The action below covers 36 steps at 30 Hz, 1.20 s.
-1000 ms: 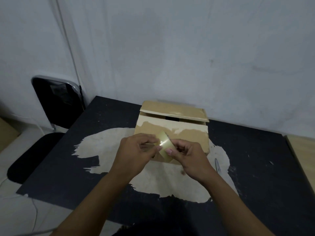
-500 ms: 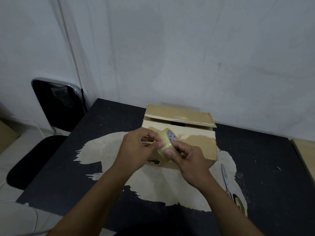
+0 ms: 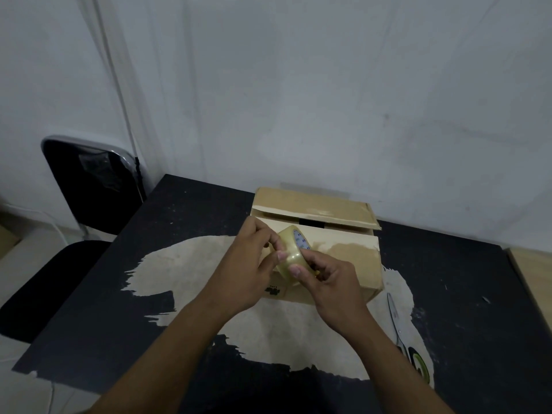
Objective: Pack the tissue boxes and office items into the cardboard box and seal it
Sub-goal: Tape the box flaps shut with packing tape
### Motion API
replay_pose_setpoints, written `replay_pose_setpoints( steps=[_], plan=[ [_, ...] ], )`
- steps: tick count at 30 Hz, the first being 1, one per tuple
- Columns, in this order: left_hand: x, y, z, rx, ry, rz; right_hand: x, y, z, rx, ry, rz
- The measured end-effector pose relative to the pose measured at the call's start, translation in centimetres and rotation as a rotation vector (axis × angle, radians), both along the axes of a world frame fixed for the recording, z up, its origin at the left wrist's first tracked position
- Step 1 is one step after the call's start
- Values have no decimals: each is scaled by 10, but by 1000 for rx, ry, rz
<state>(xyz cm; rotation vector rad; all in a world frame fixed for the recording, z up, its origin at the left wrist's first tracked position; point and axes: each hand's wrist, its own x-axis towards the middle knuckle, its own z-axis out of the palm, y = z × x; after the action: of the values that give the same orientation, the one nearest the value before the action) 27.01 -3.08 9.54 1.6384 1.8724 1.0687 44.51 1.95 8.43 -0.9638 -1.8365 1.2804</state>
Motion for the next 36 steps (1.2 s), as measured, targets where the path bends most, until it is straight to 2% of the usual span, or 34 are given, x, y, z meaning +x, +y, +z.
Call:
replay_pose_setpoints(
  steps=[5,9,16,20,27,30,36],
  plan=[
    [5,0,-6,96,33,63,1,4,2,-18,2,-11],
    [2,0,-6,125,-111,141,2,6,0,-16,-35,-46],
    [6,2,-10,161,-54,157,-1,8,-5,5,-91,-55],
    [10,3,-10,80,13,144,-2,9,-5,38,-130,-59],
    [-12,11,-2,-91,-49,100,9,22,-2,110,-365,110],
    [-12,14,-4,-123,-31,117,7,32,-3,215,-520,69],
    [-11,17,2,-118,-120,137,0,46,11,349,-662,23]
  ],
)
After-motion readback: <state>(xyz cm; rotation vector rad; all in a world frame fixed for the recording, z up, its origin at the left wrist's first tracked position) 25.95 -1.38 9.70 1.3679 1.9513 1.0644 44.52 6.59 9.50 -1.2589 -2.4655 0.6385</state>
